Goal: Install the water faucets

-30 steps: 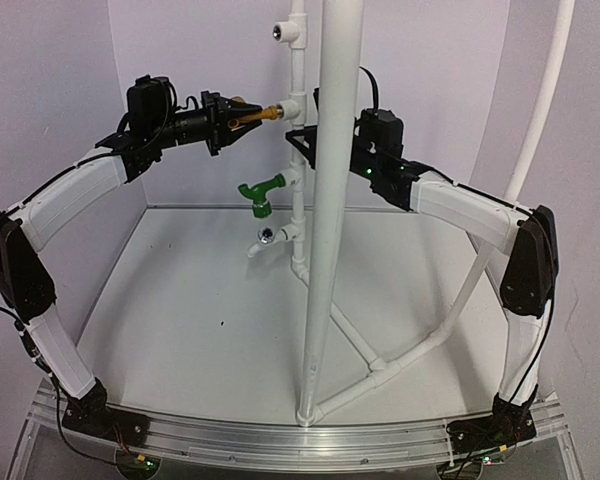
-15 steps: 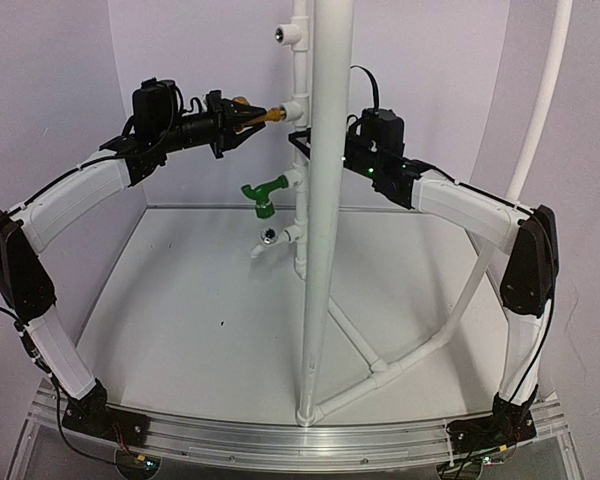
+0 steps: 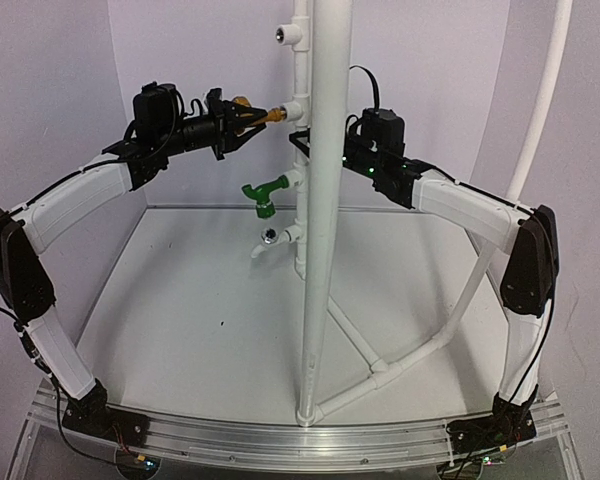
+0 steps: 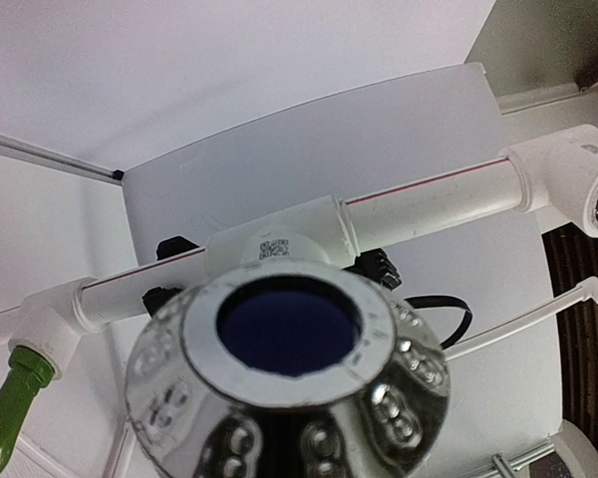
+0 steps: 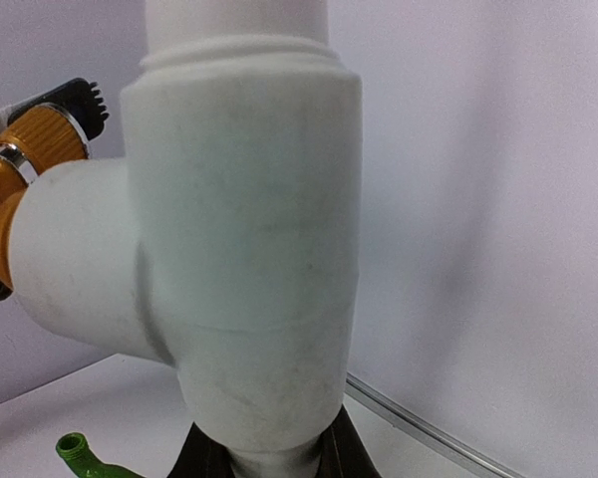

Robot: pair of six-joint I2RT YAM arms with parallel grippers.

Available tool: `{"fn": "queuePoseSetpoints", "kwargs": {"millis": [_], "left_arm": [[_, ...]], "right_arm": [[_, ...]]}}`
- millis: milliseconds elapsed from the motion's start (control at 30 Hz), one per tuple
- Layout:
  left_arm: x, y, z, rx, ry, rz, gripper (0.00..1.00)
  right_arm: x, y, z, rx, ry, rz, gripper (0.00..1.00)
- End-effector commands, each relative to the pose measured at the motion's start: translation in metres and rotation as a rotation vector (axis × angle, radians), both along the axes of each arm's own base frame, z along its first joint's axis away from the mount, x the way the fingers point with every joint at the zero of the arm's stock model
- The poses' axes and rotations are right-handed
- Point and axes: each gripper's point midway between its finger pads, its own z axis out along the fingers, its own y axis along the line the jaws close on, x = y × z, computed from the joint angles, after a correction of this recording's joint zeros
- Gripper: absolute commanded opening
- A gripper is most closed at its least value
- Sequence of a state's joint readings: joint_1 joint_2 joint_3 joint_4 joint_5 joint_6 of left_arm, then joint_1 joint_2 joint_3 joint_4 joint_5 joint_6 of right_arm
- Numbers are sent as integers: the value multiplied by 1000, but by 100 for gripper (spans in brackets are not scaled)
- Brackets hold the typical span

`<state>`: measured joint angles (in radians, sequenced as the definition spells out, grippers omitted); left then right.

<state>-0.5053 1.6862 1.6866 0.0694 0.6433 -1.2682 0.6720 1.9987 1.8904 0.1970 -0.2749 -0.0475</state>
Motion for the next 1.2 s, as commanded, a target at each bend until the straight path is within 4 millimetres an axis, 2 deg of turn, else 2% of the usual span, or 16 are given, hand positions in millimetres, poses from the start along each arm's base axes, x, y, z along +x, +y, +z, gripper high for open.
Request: {"fn": "queuePoseSetpoints", "kwargs": {"millis": [0,633,1167], "left_arm": [[-8,-3,4,73,-80,8,0],[-8,4,3,253,-363,59,0],[-13,-1,-2,568,-830,113,0]], "right_arm": [[-83,50,22,19,-6,350,0],[-85,51,21,17,-3,362,0],[-86,52,20,16,-3,367,0]]}}
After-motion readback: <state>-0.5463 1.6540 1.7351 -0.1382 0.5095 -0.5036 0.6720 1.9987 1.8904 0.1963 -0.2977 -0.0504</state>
